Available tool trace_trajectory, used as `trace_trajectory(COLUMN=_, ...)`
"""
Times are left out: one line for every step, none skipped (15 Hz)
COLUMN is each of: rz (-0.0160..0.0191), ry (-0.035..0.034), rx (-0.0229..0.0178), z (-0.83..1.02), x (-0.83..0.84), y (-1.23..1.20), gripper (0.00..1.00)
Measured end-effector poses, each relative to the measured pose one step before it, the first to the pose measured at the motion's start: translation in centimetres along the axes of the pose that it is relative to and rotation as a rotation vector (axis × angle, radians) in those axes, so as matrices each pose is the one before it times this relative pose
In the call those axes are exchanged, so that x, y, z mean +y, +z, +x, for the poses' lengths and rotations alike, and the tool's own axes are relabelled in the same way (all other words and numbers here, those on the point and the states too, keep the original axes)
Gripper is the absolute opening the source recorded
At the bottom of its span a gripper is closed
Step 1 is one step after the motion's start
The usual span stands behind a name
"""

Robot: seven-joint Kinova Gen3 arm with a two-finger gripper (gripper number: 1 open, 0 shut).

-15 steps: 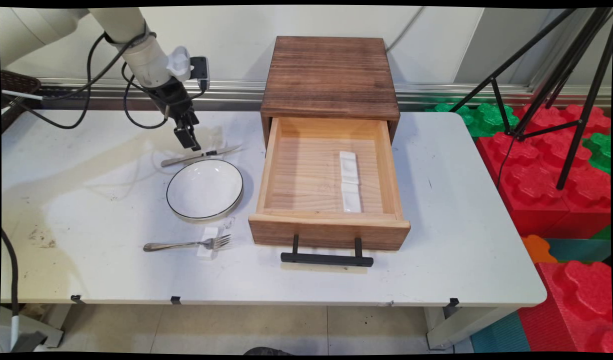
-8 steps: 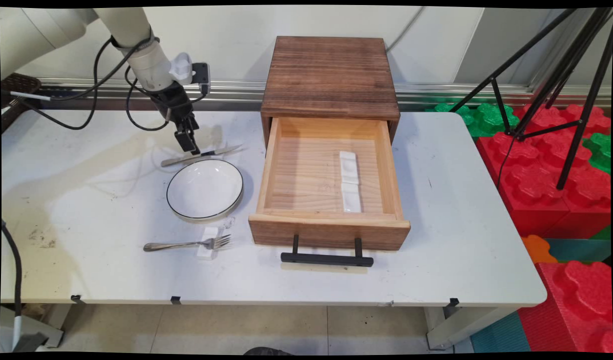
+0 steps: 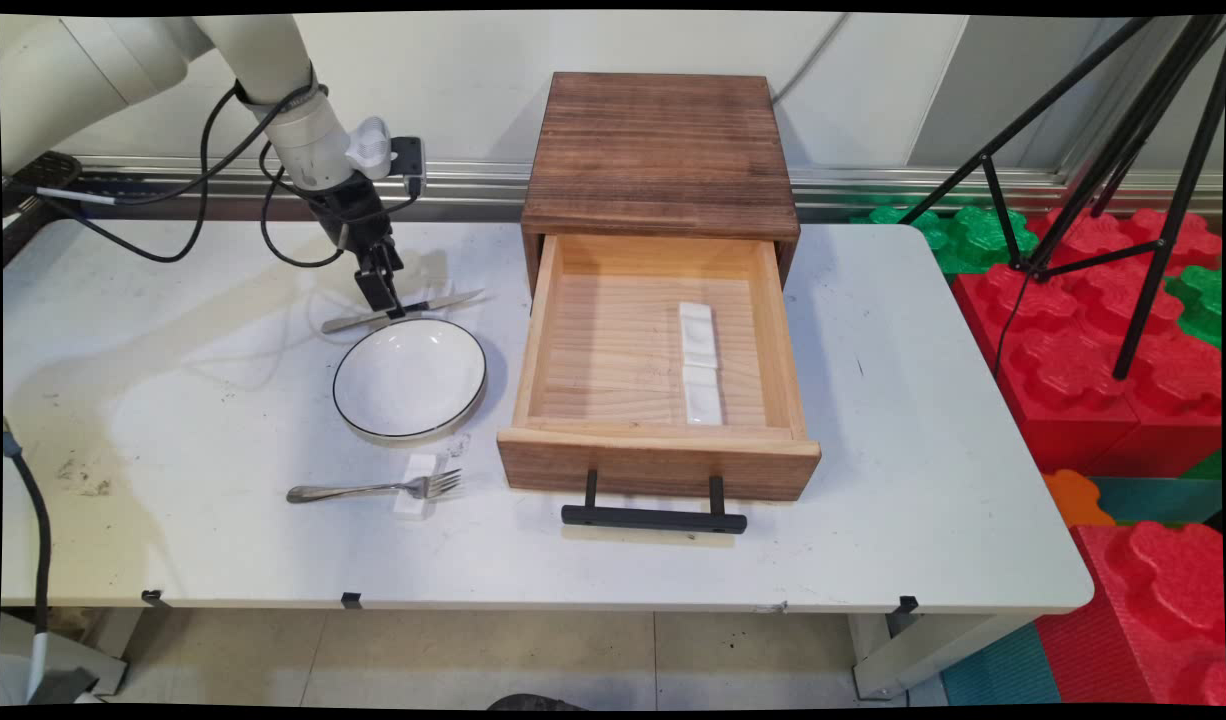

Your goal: Pick up the knife from the left of the white plate

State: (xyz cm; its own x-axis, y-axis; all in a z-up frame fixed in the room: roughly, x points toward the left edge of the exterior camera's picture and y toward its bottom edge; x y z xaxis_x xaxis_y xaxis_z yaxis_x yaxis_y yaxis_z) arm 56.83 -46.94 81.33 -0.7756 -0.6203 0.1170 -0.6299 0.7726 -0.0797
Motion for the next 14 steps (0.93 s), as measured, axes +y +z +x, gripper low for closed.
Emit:
trace_trajectory(rz=-0.004, ry=-0.00057, rx=-0.00004, z=-0.012, x=-0.073, y=0.159, gripper=1.0)
trace_trajectory(rz=-0.00223, ry=-0.00055, rx=-0.00014, z=-0.021, x=-0.046, y=0.098, gripper=1.0)
trace_trajectory(rz=-0.00391, ry=0.0001, rx=0.0, z=-0.017, x=-0.052, y=0.143, gripper=1.0)
trace_trajectory(rz=-0.00278, ry=-0.00006, rx=0.00014, z=-0.02, x=-0.025, y=0.089, gripper=1.0)
trace_trajectory(rz=-0.00324, ry=-0.00023, rx=0.00007, z=-0.018, x=-0.045, y=0.125, gripper=1.0)
trace_trajectory(rz=-0.00194, ry=0.00012, rx=0.00022, z=0.01, x=-0.035, y=0.082, gripper=1.0)
trace_trajectory(rz=-0.00225, ry=-0.00082, rx=0.00058, z=-0.006, x=-0.044, y=0.104, gripper=1.0)
trace_trajectory(rz=-0.00127, ry=-0.00085, rx=0.00041, z=-0.006, x=-0.026, y=0.058, gripper=1.0)
trace_trajectory(rz=-0.00187, ry=-0.00076, rx=0.00047, z=-0.006, x=-0.031, y=0.083, gripper=1.0)
trace_trajectory(rz=-0.00143, ry=-0.00041, rx=0.00036, z=0.0, x=-0.018, y=0.057, gripper=1.0)
trace_trajectory(rz=-0.00147, ry=-0.00034, rx=0.00033, z=-0.007, x=-0.024, y=0.066, gripper=1.0)
trace_trajectory(rz=-0.00077, ry=-0.00028, rx=0.0002, z=-0.013, x=-0.017, y=0.047, gripper=0.0)
trace_trajectory(rz=-0.00113, ry=-0.00089, rx=0.0005, z=-0.041, x=-0.033, y=0.058, gripper=0.0)
trace_trajectory(rz=-0.00054, ry=-0.00006, rx=0.00019, z=-0.004, x=-0.019, y=0.032, gripper=0.0)
